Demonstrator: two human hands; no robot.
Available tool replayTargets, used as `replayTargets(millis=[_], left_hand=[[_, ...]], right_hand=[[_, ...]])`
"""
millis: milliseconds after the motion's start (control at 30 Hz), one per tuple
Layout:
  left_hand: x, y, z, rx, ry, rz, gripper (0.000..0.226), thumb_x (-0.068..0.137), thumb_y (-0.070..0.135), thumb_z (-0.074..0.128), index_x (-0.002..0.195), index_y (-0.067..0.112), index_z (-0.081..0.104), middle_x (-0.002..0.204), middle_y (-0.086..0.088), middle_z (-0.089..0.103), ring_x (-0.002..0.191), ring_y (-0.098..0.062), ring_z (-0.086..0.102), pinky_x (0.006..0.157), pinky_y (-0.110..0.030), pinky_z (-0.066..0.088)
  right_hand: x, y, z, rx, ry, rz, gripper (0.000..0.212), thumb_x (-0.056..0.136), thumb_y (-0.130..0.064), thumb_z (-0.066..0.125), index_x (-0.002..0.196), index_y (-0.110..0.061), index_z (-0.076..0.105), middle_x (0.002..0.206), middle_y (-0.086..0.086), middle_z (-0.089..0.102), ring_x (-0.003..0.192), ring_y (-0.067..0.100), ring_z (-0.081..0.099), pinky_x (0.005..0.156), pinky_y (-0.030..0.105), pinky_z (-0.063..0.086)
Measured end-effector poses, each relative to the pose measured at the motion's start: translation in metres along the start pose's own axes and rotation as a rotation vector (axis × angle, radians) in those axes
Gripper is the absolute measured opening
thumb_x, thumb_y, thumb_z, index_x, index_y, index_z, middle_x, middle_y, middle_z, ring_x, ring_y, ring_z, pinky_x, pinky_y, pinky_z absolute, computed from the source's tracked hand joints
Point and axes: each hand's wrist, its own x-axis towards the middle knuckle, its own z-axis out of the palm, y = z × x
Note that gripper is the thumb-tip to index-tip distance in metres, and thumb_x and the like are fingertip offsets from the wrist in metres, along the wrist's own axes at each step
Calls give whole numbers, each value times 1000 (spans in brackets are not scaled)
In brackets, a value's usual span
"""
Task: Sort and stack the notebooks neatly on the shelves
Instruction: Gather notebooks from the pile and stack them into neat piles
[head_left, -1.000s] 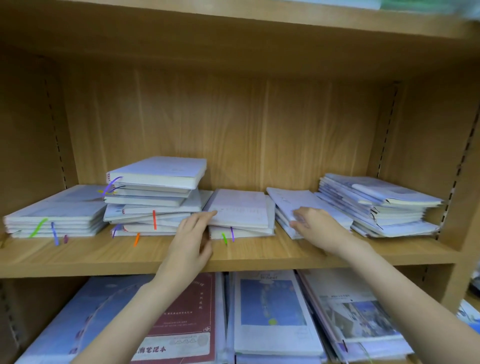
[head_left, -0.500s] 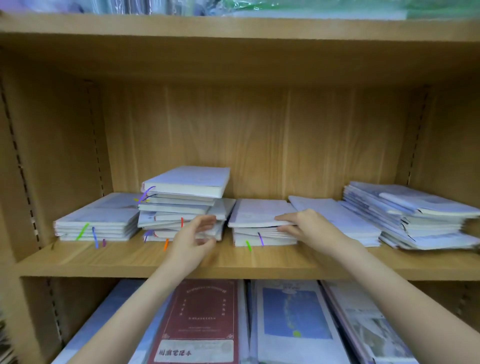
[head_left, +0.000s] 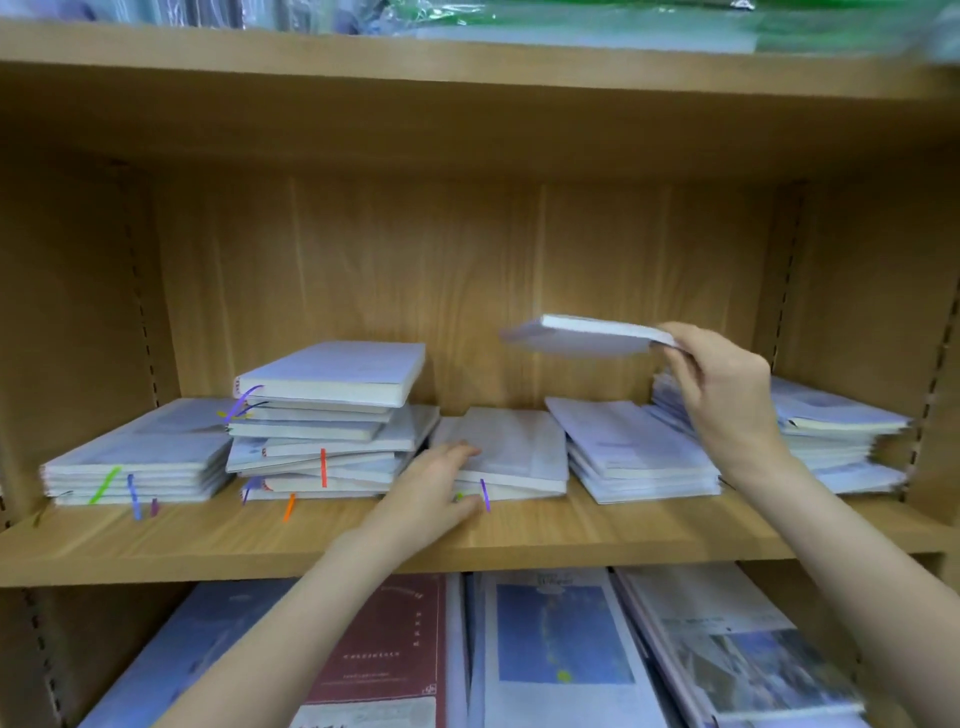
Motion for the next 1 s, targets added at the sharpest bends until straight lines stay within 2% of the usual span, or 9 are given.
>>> replayTargets(millis=[100,167,233,300,367,567,800,933,1000], left_hand=[[11,-3,6,82,-53,-35,59,89,29,59,141,16,35,149,-4,32,137,-17,30,107,-20,19],[12,-5,9,109,-43,-55,55,90,31,58,140,20,38,146,-2,37,133,-18,36,107,-26,27],[10,-4,11,134,-4,-46,52,90,31,57,138,22,41,144,1,41,130,-17,40,106,-28,31],[8,-3,11,152,33,-23,49,90,29,57,136,22,43,141,4,46,127,-15,45,102,-26,33],[7,-2,11,176,75,-3,47,91,28,56,135,23,44,137,5,49,123,-16,47,98,-24,34],[1,5,16,225,143,15,42,92,28,54,133,21,48,131,1,55,115,-23,52,94,-28,39],[-2,11,6,312,123,-31,39,93,39,51,127,20,54,114,-4,66,108,-21,58,87,-28,41],[-26,-2,11,-131,141,-77,60,86,23,64,139,15,37,132,3,51,119,-14,50,97,-22,37],[-31,-6,8,-352,193,-124,71,81,12,69,141,13,30,124,10,45,116,-8,48,97,-20,37]], right_hand=[[-13,23,-7,-167,-78,-65,23,82,-2,57,101,5,66,96,22,69,79,36,69,62,37,56],[-29,43,-9,-344,-323,-21,18,77,3,64,95,3,65,93,23,67,80,39,67,58,44,55],[-49,55,-7,-609,-655,-20,13,77,-6,70,88,-6,63,91,17,65,101,39,61,75,47,53],[-62,59,-6,-746,-904,-64,22,86,-21,62,106,-12,61,113,12,62,133,40,34,107,54,29],[-59,57,-6,-771,-999,-28,30,97,-27,44,125,-17,50,133,4,50,144,31,10,115,49,4],[-63,19,7,-117,-868,252,49,95,-34,51,140,-14,42,144,7,43,138,21,30,108,29,23],[-64,31,23,-106,-919,293,42,102,-26,33,143,-18,37,150,7,34,141,22,26,110,31,15],[-62,8,18,0,-833,187,49,97,-32,46,142,-12,38,149,6,35,143,19,21,113,26,10],[-62,-15,25,127,-774,111,58,90,-38,57,140,-15,41,147,4,38,142,17,23,109,17,11]])
